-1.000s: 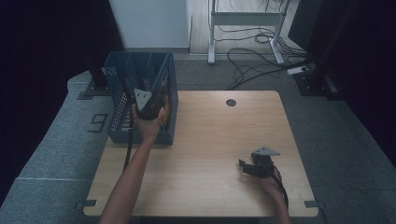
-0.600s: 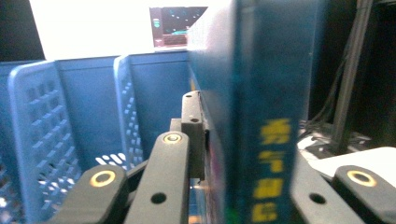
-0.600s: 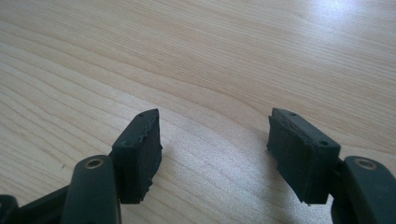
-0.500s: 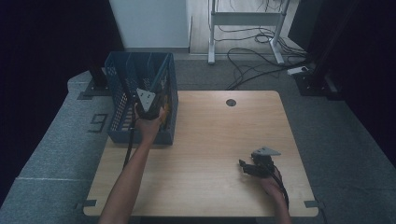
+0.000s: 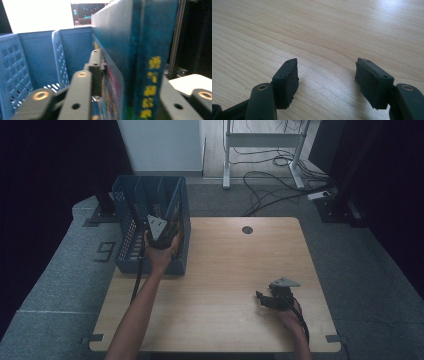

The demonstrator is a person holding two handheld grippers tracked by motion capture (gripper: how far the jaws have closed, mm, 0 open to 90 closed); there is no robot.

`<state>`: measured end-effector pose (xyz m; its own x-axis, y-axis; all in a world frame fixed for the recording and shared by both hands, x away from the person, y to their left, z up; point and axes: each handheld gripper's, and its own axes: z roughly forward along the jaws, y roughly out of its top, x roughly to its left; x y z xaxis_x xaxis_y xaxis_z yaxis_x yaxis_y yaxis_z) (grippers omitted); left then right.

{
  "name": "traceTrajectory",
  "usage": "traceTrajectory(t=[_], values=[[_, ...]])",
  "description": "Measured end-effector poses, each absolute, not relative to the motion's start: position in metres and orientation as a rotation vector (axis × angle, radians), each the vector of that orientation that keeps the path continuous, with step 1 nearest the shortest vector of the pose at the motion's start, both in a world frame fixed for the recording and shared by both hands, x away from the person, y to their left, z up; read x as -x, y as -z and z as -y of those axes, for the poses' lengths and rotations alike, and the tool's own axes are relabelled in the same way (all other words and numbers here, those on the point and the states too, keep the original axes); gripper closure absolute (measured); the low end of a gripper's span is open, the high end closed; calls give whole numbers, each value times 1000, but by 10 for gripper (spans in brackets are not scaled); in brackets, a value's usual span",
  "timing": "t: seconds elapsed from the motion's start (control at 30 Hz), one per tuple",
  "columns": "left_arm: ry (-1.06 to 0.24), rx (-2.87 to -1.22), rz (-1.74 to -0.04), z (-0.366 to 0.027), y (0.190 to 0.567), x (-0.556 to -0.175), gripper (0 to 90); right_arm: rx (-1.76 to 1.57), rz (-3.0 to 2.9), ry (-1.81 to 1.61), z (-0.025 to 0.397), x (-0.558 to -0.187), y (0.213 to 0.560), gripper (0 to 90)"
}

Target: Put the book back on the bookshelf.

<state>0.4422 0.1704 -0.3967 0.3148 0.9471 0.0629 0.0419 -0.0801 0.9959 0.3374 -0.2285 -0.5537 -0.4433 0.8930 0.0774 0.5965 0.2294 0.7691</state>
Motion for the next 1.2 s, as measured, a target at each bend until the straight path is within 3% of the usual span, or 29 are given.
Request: traceTrajectory(t=[0.27,0.5,0.7,1.2], values=[[-918,-1457,-991,-175,400,-442,475,-1373,-2129,-1064,228,-337,554,339],[-907,-1460,-988,-177,397,-440,393,-1372,-2128,-1061,228,-337,554,338],[-881,-1479,-994,-178,397,-438,349,-1370,-2128,-1059,228,-337,554,338],[-849,-1514,-990,-191,403,-424,340,-1380,-2124,-1062,228,-336,554,339]])
